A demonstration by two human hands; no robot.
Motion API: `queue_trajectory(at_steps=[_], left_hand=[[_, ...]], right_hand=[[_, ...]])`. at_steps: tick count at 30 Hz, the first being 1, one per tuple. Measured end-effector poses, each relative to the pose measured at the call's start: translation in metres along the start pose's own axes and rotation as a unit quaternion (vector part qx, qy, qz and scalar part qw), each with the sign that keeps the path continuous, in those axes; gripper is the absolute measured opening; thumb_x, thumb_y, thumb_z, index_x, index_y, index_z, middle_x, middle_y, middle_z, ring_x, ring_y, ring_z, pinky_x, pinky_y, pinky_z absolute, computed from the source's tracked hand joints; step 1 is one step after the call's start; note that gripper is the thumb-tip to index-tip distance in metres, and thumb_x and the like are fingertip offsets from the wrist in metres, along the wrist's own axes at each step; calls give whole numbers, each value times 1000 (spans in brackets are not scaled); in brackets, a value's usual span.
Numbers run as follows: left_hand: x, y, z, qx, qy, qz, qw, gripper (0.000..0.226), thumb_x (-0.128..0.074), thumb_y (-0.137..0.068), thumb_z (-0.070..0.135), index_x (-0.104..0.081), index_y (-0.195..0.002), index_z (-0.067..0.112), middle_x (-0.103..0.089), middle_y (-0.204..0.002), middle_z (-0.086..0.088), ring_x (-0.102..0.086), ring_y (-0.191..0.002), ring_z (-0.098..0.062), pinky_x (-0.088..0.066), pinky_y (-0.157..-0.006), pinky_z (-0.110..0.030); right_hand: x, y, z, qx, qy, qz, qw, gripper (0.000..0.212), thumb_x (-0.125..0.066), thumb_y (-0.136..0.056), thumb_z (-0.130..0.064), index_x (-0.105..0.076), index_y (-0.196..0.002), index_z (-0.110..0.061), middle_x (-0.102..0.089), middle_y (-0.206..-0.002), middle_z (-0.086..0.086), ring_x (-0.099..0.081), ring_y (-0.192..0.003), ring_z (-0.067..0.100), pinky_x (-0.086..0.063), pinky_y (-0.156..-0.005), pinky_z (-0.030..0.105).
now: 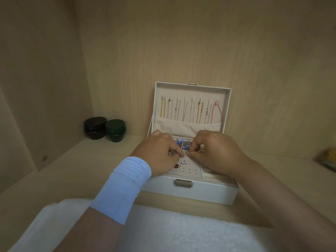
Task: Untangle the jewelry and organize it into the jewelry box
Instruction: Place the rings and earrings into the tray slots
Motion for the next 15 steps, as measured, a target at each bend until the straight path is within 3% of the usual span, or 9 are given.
queue_trajectory(at_steps=[8, 15], left_hand=[[0, 1, -1, -2, 12, 6, 1000, 24, -57, -92, 28, -73, -101, 43, -58, -110, 17, -40, -114, -6, -34, -96, -22], [0, 1, 3, -8, 1, 6, 1000, 23, -57, -92, 29, -73, -104, 39, -59, -109, 16, -42, -111, -7, -37, -96, -25]], right_hand=[[2, 1, -1, 47, 6, -35, 998, 8, -69, -86, -38, -76, -83, -34, -64, -85, -16, -59, -78, 3, -53, -69, 32], [6, -1, 12, -23, -60, -75, 995, 14, -63, -89, -34, -76, -86, -35, -65, -90, -21, -60, -85, 1, -53, -81, 35]])
Point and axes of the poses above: each hand's wrist, its own y-axis away from the middle knuckle, its own x-axis out of the back of the hand, z = x × y, the point moved 5 cm from there along -y, towards the middle knuckle
